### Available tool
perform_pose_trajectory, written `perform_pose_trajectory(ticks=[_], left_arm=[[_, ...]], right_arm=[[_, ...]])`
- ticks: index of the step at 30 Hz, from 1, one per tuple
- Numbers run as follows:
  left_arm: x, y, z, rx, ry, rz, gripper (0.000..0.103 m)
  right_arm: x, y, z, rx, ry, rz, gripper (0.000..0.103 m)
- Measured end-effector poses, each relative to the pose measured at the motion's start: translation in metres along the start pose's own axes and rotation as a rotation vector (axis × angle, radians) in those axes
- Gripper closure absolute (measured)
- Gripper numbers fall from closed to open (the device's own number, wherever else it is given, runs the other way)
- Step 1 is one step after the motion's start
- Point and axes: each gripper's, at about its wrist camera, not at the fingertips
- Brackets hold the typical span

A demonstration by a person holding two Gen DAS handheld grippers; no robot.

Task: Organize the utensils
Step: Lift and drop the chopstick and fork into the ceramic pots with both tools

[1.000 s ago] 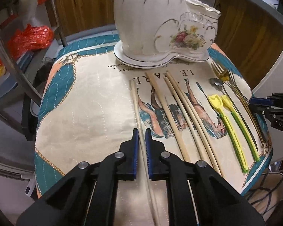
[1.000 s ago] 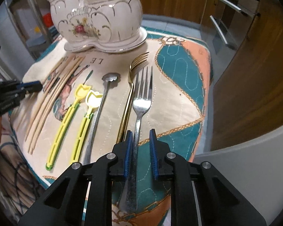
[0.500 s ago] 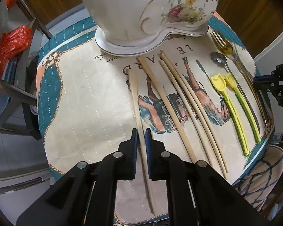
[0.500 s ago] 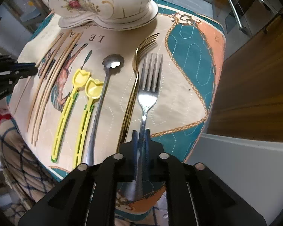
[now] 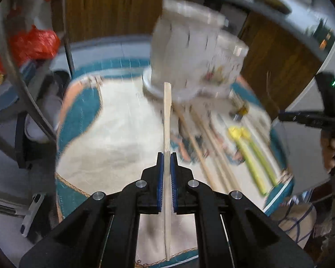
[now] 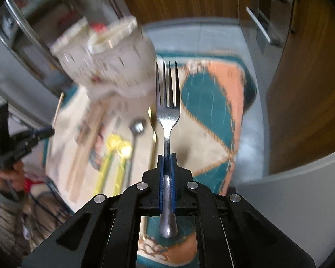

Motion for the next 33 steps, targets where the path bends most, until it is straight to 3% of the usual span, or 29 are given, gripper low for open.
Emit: perform_pose_trajectory(ticks=[8, 17, 27, 30, 33], left_arm=[[-0.018, -0.045, 0.026, 0.023, 0.003, 0.341, 0.097], [-0.081, -0.061, 0.062, 0.082, 0.035, 0.665, 0.097], [-0.134, -0.063, 0.066, 0.170, 0.001, 0.873, 0.097], [-0.145, -0.044, 0.067, 0.169, -0.010, 0.881, 0.097], [-0.146, -0.018, 0.066, 0.151, -0.027, 0.832, 0.097]], right_arm=[[0.000, -0.036, -0.016, 0.034, -0.011, 0.316, 0.097], [-0.037, -0.051, -0.038, 0.006, -0.021, 0.629, 0.097], [-0.092, -0.037, -0.060, -0.013, -0.066, 0.765, 0.097], [-0.102, -0.031, -0.065, 0.015, -0.079, 0.799, 0.097], [-0.107, -0.019, -0.070, 0.063, -0.106, 0.791, 0.097]])
Point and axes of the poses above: each gripper's, at about its wrist camera, not at the fingertips, and y roughly the way its jaws point, z to its right, x to its underside, and after that the axes turned 7 degrees about -y, right-handed
